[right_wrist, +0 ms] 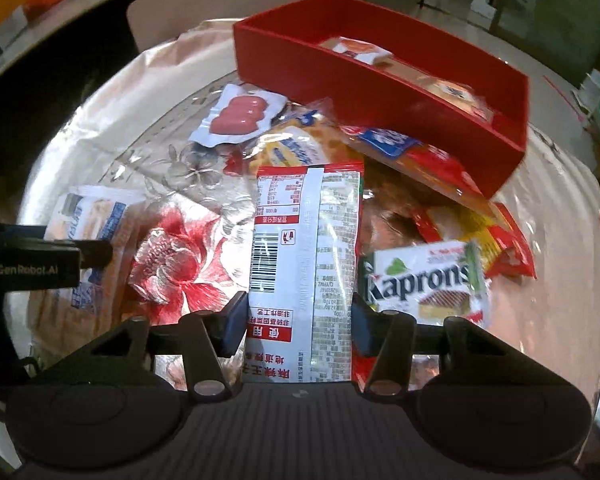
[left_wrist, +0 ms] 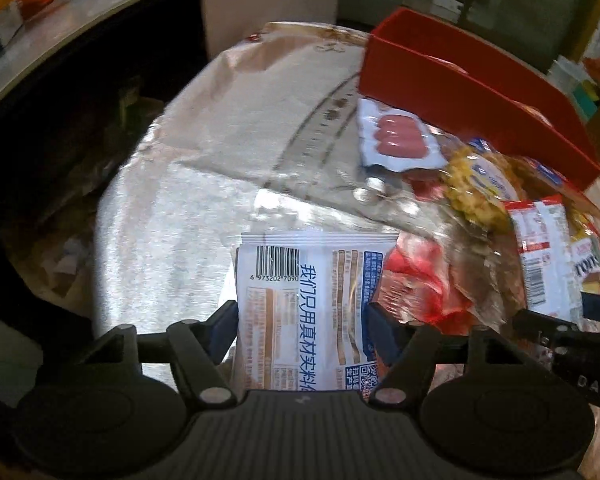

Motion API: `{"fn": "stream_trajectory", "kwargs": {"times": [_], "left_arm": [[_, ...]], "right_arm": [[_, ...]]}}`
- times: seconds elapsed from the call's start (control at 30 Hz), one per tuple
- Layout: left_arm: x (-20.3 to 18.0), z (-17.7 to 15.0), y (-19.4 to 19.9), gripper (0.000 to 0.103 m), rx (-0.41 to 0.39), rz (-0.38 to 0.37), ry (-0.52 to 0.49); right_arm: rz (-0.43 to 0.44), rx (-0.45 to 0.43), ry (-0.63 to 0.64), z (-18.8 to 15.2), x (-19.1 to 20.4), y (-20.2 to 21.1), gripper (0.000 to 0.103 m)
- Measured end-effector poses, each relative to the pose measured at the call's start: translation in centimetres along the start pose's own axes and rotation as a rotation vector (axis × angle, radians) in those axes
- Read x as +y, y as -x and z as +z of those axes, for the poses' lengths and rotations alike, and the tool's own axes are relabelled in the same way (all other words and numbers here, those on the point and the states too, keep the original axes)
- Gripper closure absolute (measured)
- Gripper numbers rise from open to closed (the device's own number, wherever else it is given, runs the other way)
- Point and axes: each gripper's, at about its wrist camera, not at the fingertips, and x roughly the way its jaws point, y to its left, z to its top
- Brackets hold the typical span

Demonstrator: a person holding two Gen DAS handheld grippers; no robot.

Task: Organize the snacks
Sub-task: 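Grasp white-blue bread packet with left tool while right tool grasps white-red packet, then carry both packets into the red box and open both tools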

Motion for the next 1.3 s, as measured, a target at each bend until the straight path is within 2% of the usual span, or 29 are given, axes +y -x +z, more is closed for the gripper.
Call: {"fn": "stream_trajectory", "kwargs": {"times": [0.3, 0.67, 1.3], "left_arm": [[-1.9, 0.7, 0.4, 0.043, -0.019, -0.057, -0.043], [-3.5, 2.8, 1.6, 0.043, -0.087, -0.088, -0.088], [-7.1, 9.7, 2.0, 0.043, -0.180, -0.145, -0.118]], "right_arm": [[0.010, -0.037, -0.044, 0.1, -1.4, 1.4, 0.043], [0.013, -0.052, -0.058, 0.6, -1.8, 1.7, 0.043], [0.003, -0.156, -0.145, 4.3, -5.1, 3.4, 0.043]]}}
